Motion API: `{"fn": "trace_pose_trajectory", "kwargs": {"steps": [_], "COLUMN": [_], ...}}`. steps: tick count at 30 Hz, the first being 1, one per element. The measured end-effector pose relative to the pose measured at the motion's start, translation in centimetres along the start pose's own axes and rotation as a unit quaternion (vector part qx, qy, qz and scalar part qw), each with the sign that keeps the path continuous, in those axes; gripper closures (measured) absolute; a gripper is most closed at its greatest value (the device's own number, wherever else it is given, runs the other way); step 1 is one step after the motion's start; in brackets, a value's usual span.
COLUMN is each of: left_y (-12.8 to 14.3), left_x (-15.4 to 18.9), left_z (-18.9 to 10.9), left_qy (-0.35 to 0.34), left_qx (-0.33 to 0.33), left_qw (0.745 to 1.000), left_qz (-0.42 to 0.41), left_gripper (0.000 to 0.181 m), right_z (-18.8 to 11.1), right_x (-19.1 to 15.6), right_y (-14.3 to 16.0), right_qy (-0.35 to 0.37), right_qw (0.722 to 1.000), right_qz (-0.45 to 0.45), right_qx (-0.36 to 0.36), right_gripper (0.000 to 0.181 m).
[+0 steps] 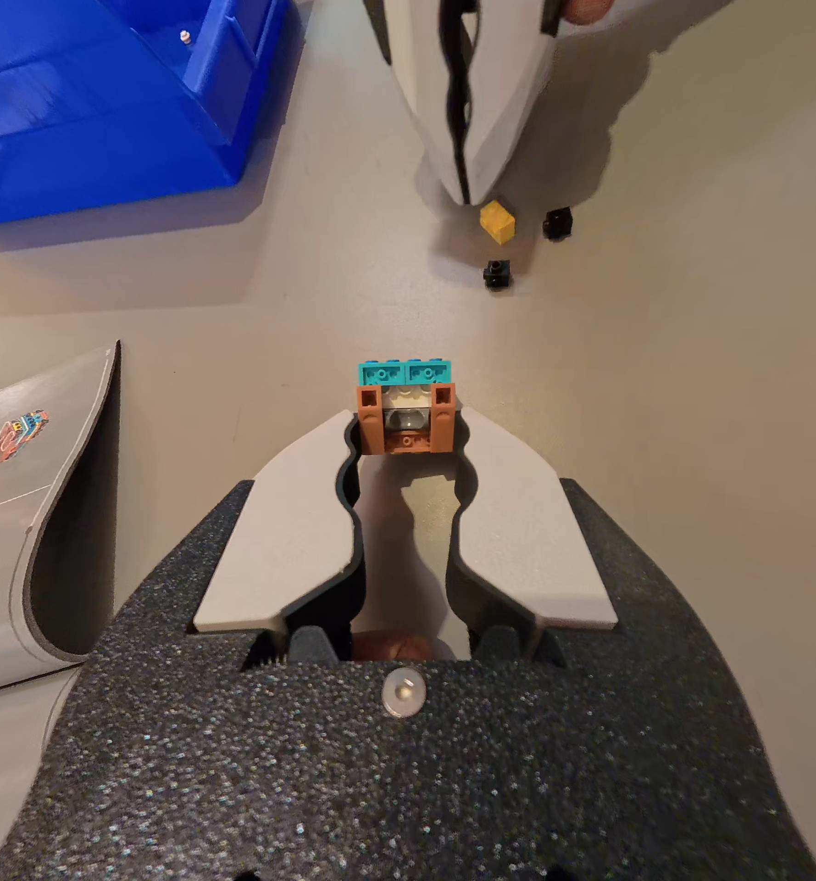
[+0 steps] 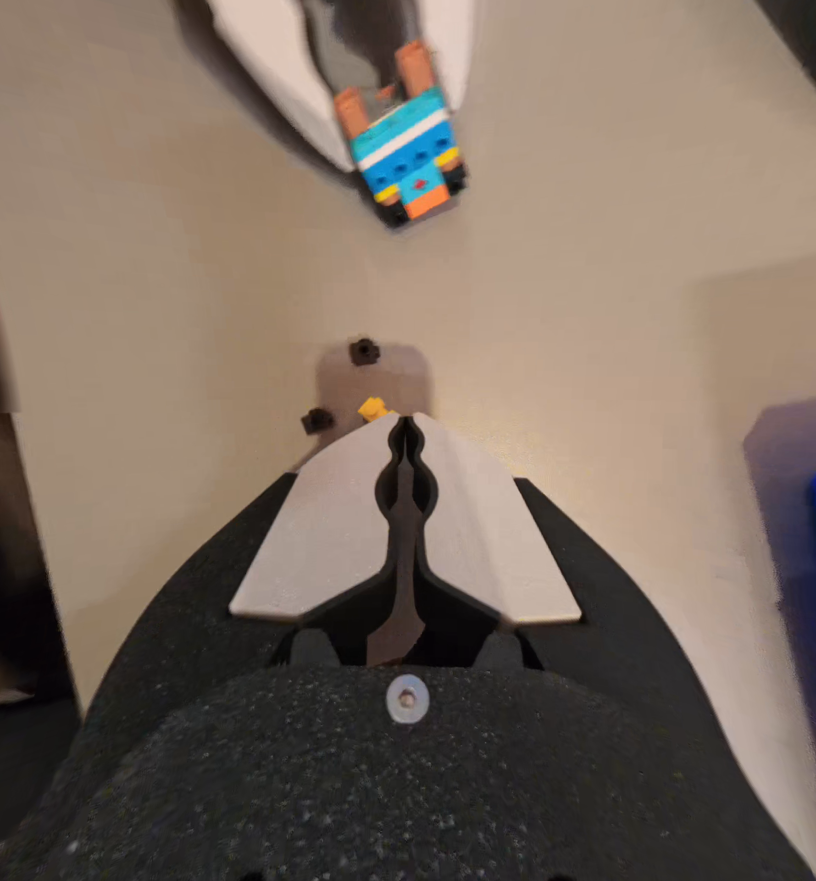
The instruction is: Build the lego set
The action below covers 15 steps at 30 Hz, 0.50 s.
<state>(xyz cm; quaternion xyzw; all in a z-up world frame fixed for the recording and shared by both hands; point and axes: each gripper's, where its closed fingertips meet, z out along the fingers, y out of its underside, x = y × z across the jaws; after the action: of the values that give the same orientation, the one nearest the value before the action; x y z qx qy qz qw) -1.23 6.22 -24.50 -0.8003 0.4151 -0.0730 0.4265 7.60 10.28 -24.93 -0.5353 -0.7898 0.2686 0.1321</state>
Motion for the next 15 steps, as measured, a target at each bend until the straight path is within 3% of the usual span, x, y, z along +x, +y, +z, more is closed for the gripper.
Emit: {"fn": "trace_pose_trajectory", "kwargs": {"steps": [3,6,11,15], "left_y": [0.0,0.1,0.0,0.0], "left_x": [0.0,0.0,0.1,0.1], "left_z": [0.0,0.0,0.0,0.1], "left_qy": [-0.001,-0.001,0.0,0.001], "left_qx": [-0.001,-0.002,-0.001,0.001], "left_qw": [1.0,1.0,1.0,1.0], "left_qz": [0.001,0.002,0.003,0.005], "left_gripper": [0.144,0.144,0.144,0.144], "right_z": [-0.2,-0.9,-0.8,0.1], "right_x": [0.6,1.2,-1.0,-1.1], "right_y": [-0.5,-0.3,0.1,0.4], "right_qy": [-0.006,0.033,0.013,0.004], "right_qw": [1.0,0.997,0.969,0.953], "right_qz": [0.026,-0.069,-0.245,-0.295], "right_qx": [0.015,0.003,-0.032,-0.075], "right_gripper": [0.181,0.178,0.155,0.153]}}
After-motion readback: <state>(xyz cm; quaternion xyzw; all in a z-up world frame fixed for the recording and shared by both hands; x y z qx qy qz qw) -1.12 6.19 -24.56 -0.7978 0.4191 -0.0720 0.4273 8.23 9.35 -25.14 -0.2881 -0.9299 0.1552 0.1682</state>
